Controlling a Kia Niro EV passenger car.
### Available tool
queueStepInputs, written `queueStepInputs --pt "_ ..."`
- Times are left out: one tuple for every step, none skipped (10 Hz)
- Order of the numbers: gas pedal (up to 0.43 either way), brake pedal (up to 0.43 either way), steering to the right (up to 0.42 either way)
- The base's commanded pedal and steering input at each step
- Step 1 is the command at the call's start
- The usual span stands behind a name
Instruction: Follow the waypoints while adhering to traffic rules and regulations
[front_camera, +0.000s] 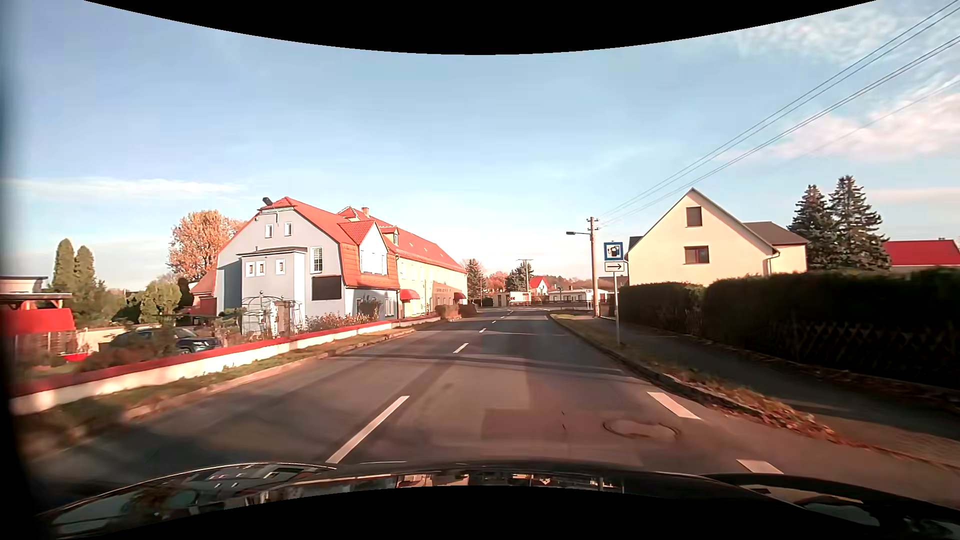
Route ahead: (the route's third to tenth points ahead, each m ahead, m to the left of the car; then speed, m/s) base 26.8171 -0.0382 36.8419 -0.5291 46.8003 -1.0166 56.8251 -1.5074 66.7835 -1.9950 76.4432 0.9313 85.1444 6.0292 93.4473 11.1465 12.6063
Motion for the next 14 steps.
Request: queueStepInputs --pt "0.11 0.0 0.005" --pt "0.11 0.0 0.006" --pt "0.11 0.0 0.008" --pt "0.11 0.0 0.009" --pt "0.11 0.0 0.009" --pt "0.11 0.0 0.009" --pt "0.098 0.0 0.009" --pt "0.098 0.0 0.009" --pt "0.098 0.0 0.009" --pt "0.087 0.0 0.009" --pt "0.087 0.0 0.01" --pt "0.079 0.0 0.01" --pt "0.079 0.0 0.01" --pt "0.067 0.0 0.01"
